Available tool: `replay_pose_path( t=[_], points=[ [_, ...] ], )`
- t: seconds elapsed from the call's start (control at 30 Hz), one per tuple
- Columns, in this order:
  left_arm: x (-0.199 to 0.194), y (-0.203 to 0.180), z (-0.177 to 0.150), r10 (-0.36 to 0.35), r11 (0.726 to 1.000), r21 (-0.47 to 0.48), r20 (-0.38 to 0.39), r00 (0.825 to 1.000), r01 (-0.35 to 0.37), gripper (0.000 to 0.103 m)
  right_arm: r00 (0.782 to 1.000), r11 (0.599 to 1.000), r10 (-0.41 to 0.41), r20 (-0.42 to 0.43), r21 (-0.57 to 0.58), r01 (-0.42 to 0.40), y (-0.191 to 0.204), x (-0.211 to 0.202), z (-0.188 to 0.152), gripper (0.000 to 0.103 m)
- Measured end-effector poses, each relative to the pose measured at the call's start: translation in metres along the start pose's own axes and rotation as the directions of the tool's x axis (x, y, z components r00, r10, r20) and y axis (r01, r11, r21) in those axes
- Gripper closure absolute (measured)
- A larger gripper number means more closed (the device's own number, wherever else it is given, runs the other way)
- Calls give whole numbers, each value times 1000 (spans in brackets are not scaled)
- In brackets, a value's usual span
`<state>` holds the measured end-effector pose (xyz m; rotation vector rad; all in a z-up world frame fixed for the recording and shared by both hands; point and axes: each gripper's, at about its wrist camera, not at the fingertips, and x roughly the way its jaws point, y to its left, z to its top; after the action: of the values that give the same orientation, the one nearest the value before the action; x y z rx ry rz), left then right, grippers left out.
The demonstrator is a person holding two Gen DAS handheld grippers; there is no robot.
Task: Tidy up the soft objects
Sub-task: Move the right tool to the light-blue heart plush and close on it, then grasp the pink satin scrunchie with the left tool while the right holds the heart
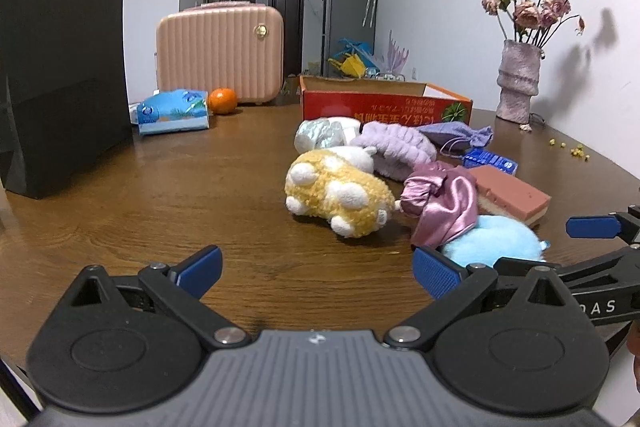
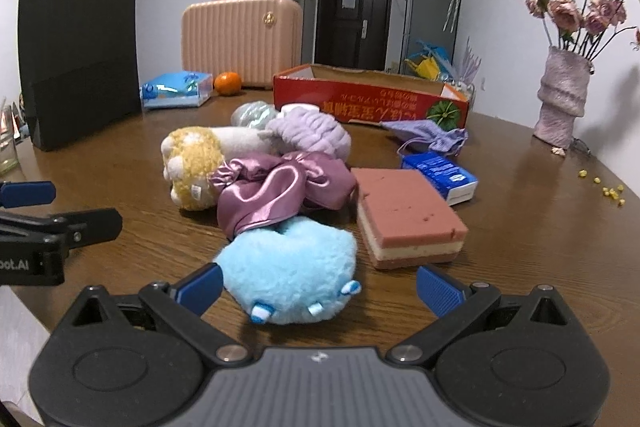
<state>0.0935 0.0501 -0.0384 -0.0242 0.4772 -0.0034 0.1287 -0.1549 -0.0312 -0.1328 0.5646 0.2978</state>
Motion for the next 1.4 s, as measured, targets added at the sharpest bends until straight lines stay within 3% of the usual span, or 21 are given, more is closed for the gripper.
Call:
replay_pose_path(
  t=[0.27, 0.4, 0.63, 1.4],
  points=[
    [15, 8, -2, 7, 1000, -13, -27, 1000, -7, 0, 998, 999, 39, -44, -11, -39, 6, 29, 7, 2],
    [18, 10, -2, 12, 1000, -19, -35, 999, -13, 0, 996, 998, 56, -67, -16, -57, 8, 39, 8, 14],
    [20, 10, -1, 16, 1000, -23, -41, 999, -17, 0, 995, 997, 81, -61, -4, -82, 5, 38, 5, 21],
    [16, -22, 22, -21, 999, 26, -15, 1000, 21, 0, 997, 998, 19, 79, 65, -24, -44, -4, 9, 22]
  ],
)
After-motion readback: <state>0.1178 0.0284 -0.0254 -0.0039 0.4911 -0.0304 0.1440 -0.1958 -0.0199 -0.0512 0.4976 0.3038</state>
